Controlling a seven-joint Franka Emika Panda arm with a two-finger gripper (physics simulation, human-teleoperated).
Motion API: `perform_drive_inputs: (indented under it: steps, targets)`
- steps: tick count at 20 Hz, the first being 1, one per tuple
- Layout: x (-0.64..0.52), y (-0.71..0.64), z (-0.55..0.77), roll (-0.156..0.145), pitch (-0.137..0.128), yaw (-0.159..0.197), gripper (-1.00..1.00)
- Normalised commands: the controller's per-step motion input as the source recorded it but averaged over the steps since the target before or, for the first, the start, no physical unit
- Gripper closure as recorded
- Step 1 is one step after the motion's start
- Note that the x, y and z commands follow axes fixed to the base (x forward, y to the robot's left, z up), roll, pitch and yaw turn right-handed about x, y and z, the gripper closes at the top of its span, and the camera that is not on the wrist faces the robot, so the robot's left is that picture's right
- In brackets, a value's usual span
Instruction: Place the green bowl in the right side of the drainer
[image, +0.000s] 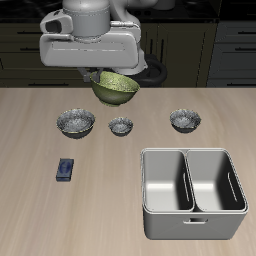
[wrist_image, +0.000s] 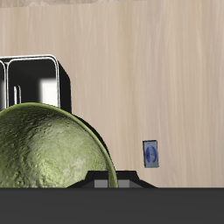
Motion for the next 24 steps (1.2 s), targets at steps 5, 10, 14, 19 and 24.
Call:
perform_drive_inputs:
  steps: [5, 10, 14, 19, 24]
  targets:
    - [0.14, 0.32, 0.10, -0.017, -0.003, -0.003, 1.00]
    - [0.14, 0.30, 0.08, 0.008, 0.006, -0.008, 1.00]
    - [0.18, 0.53, -0.01, 0.015, 0.012, 0.009, 1.00]
    - [0.12, 0.28, -0.03, 0.001, 0.018, -0.016, 1.00]
    - [0.19, 0.29, -0.11, -0.015, 0.025, 0.006, 1.00]
